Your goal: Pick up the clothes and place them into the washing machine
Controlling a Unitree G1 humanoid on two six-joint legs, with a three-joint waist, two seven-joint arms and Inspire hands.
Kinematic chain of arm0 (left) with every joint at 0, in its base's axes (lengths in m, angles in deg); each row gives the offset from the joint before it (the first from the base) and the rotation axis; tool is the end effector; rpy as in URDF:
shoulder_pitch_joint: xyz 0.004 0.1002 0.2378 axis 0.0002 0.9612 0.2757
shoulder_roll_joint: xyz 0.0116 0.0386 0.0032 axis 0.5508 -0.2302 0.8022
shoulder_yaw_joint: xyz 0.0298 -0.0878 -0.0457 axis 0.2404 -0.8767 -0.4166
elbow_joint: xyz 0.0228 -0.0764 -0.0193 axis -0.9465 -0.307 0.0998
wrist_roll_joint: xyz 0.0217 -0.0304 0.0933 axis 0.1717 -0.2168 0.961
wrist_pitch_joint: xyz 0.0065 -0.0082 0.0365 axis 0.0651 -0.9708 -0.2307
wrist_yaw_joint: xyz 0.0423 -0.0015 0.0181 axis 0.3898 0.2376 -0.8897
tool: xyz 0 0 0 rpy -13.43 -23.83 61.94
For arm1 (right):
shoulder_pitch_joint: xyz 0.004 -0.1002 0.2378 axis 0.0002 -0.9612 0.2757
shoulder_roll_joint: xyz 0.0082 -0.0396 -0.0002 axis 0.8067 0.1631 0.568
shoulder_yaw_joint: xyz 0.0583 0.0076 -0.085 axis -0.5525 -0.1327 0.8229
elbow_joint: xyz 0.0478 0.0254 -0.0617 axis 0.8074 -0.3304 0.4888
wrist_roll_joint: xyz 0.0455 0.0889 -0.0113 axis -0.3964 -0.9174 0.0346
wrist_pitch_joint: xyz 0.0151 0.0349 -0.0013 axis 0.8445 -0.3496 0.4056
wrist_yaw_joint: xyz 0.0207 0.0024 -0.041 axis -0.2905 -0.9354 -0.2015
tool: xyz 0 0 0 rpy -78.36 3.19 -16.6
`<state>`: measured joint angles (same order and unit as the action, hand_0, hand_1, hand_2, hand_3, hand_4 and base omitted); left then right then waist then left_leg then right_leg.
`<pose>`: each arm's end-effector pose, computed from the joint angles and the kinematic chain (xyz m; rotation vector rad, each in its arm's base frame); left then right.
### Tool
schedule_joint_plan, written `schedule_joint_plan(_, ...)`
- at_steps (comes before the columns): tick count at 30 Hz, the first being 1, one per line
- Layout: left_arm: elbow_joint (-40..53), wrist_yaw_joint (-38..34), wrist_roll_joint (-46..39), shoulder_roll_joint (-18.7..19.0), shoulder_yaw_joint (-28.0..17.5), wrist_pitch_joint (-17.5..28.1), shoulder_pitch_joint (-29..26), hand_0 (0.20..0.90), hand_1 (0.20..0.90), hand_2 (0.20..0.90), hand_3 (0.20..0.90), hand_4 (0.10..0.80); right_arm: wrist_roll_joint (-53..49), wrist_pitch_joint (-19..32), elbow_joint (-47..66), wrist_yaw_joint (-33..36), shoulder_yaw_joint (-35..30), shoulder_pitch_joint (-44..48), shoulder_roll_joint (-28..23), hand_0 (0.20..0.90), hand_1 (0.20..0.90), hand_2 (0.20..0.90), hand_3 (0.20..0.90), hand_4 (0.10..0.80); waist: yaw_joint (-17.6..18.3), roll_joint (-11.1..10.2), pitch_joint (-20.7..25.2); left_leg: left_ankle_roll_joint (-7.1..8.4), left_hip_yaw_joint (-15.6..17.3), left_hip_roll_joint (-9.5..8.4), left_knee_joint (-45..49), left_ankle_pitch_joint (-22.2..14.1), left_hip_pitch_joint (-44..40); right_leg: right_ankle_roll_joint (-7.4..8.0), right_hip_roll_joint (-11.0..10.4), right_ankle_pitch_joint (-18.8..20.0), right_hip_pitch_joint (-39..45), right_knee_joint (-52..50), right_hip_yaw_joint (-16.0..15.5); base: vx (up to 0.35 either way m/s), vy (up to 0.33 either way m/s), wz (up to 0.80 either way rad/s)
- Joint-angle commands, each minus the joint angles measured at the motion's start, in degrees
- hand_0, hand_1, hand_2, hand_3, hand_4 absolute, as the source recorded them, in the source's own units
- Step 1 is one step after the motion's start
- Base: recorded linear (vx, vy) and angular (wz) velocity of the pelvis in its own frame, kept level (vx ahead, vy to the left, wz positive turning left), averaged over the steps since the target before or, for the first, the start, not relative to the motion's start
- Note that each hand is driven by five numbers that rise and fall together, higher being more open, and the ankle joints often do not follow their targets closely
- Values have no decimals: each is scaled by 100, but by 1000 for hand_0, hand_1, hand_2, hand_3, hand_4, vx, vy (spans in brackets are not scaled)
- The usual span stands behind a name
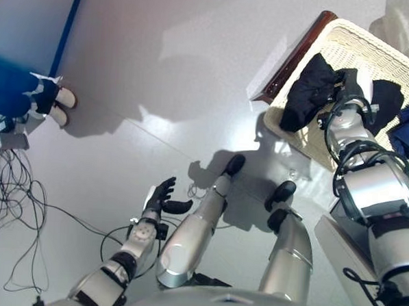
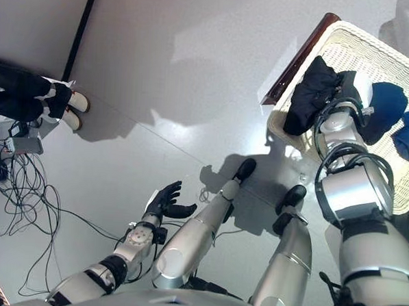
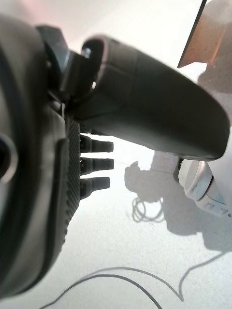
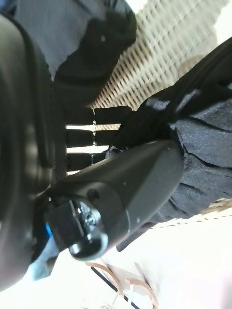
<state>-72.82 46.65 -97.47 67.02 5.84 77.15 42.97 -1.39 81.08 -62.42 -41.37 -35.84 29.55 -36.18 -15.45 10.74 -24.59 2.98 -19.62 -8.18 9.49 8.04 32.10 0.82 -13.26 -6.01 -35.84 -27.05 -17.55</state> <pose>0.1778 0.1559 -0.0783 0.1791 0.5548 -0.0090 0.3517 -0.2615 0.1530 -0.7025 0.1159 -0.5296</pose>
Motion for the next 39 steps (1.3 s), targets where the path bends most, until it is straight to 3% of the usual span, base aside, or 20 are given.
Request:
schedule_joint_plan(1,-462,-73,-175,331,-354,34,74,900,900,900,900,800,-207,352,451,252,7,191,-250,300,300,300,300,400,94,-72,222,-136,652,-305,-99,-266,-148,177,387,41,642,457,350,-11,39,-22)
schedule_joint_plan(6,-575,-7,-319,357,-434,29,-5,900,900,900,900,800,-724,487,829,119,-265,10,-88,300,300,300,300,400,282,-138,336,-160,805,-245,-179,-277,-317,173,465,104,754,586,543,-2,37,-28)
schedule_joint_plan(19,-863,340,-890,375,-664,15,12,900,900,900,900,800,-3951,1383,2289,-728,-1881,-1316,800,300,300,300,300,400,752,-193,725,-254,1321,-59,-580,-300,-789,225,699,507,1120,1472,1117,-3,32,-31)
schedule_joint_plan(28,-928,528,-1033,315,-739,31,146,900,900,900,900,800,-5717,1927,2810,-1244,-3063,-2045,1218,300,300,300,300,400,917,117,939,-237,1522,-41,-734,-311,-919,237,710,601,1204,1716,1306,-6,36,-13)
schedule_joint_plan(39,-843,812,-1264,336,-925,61,380,900,900,900,900,800,-6882,2465,2797,-1512,-4202,-2280,1201,300,300,300,300,400,962,523,1097,-248,1641,-48,-800,-282,-982,235,731,640,1223,1798,1442,-14,33,-12)
